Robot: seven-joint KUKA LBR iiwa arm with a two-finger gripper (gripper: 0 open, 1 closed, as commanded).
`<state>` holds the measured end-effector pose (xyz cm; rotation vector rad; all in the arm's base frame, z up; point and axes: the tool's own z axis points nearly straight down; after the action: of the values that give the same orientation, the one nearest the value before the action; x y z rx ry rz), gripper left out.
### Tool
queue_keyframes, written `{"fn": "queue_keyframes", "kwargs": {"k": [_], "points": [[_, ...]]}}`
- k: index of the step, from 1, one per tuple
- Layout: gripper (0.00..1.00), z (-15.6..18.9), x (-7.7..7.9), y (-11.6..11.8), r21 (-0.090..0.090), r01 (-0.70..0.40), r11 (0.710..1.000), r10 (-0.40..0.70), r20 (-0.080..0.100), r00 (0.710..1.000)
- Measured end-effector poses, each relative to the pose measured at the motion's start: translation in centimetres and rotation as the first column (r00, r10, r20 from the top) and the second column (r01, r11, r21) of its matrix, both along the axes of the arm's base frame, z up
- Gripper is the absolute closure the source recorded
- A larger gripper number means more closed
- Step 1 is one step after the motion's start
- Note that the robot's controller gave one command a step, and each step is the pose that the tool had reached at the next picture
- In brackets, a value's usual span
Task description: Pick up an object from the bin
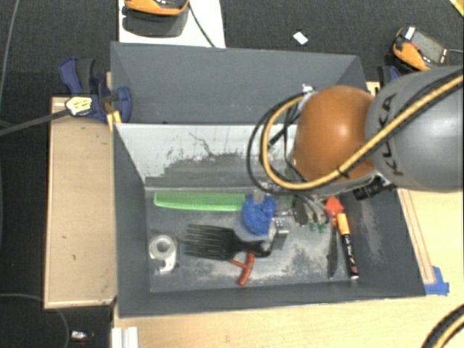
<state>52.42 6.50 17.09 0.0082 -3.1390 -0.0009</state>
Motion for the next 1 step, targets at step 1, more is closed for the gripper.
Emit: {"fn": "queue_keyframes", "kwargs": {"k": [1], "points": [[0.0, 0.22, 0.15, -0.03, 0.0, 0.002, 1.0, -0.002, 0.005, 1.0]]}}
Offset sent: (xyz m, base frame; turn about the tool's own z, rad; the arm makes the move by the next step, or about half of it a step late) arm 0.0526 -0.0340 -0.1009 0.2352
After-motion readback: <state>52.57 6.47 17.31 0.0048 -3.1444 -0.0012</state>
